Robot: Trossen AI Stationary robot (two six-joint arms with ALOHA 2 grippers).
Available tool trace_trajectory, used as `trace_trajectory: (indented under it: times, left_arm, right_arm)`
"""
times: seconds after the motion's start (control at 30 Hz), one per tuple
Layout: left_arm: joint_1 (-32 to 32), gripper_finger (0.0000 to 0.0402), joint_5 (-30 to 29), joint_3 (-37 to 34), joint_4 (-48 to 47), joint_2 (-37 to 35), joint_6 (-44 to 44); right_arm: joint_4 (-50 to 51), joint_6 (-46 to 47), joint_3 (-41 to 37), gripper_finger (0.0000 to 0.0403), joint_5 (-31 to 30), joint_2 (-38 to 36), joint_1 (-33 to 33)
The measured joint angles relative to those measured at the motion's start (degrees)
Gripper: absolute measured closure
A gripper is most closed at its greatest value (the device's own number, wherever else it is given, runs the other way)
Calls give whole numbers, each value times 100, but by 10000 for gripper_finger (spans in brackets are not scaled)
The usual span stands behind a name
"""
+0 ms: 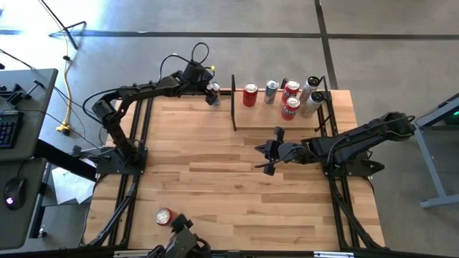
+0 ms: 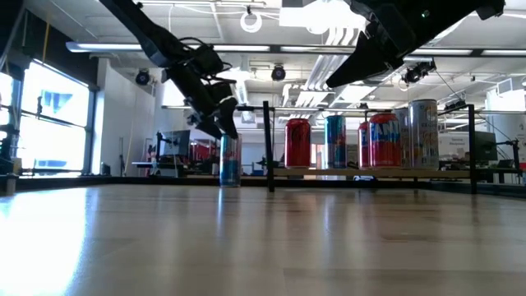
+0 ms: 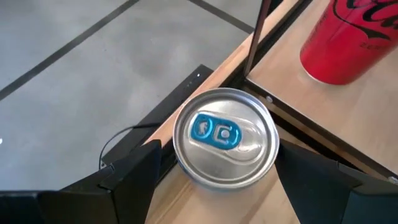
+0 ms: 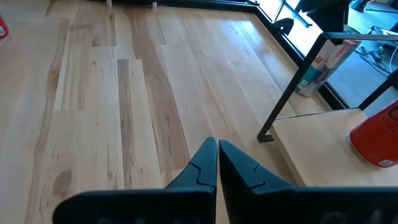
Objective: Place canned beverage on shelf
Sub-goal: Put the blue soda can on the shelf aligned with the other blue soda can
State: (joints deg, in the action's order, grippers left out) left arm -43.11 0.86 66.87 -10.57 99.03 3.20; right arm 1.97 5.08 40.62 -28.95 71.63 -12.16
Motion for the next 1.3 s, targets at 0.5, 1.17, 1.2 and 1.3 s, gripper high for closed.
trace_trajectory:
  times: [0.5, 1.17, 1.2, 1.3]
  left_arm:
    - [2, 139, 30, 7, 469, 493, 136]
    - [95, 192, 11, -298, -285, -150, 259]
    - [116, 192, 20, -399, -299, -294, 245]
    - [254, 192, 85, -872, -264, -772, 211]
  right_arm:
    - [-15, 2, 0, 403, 0, 0, 0]
    - [-13, 277, 0, 403, 2, 0, 0]
    - [-11, 334, 0, 403, 2, 0, 0]
    - [-35, 506, 0, 403, -21, 55, 0]
